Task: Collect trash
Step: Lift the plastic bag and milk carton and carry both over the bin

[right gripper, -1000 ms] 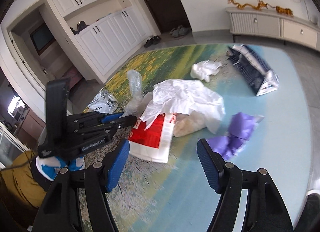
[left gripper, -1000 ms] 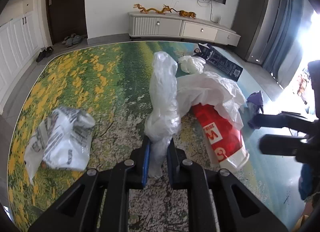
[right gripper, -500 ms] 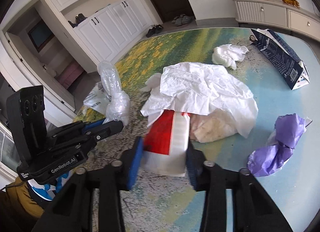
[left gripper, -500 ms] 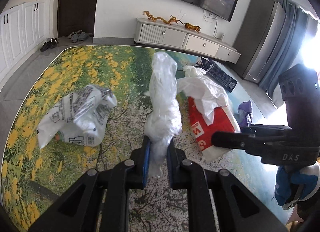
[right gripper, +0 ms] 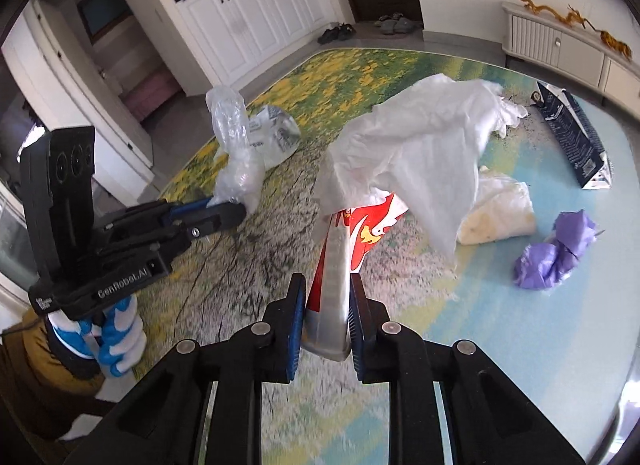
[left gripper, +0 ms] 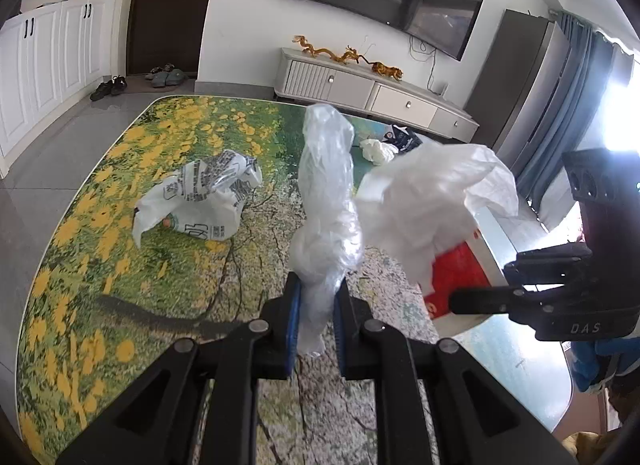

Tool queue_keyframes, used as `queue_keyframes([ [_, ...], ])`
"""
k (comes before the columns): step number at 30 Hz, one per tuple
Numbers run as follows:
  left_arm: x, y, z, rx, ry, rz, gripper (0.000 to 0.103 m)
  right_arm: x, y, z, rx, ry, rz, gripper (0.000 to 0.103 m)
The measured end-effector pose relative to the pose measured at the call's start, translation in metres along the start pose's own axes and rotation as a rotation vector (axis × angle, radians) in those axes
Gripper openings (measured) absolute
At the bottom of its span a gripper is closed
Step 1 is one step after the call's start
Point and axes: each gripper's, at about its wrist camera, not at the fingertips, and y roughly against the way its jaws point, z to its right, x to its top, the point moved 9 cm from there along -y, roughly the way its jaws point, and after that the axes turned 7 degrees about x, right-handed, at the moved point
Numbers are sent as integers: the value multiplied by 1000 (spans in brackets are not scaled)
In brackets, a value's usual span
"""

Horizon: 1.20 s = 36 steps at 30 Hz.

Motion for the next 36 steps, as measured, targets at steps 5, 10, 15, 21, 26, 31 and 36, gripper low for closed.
queue_keyframes([
  [5,-9,22,1,-1,6,19,14,-39,22,13,-125,56,-131,20],
  [10,-13,35,7,-10,11,34,14,-67,50,36,-287,91,-190,20],
  [15,-15,47,17,-26,0,48,14,-93,73,44,-526,242,-256,20],
  [21,-15,59,33,-42,-13,67,14,-105,99,54,-588,227,-227,20],
  [26,-13,70,47,-56,-28,85,14,-106,126,59,-594,167,-148,20],
  [31,-10,74,67,-82,-56,89,14,-113,148,54,-565,107,-62,20],
  [36,-2,70,108,-131,-124,79,14,-126,177,65,-517,2,40,20],
])
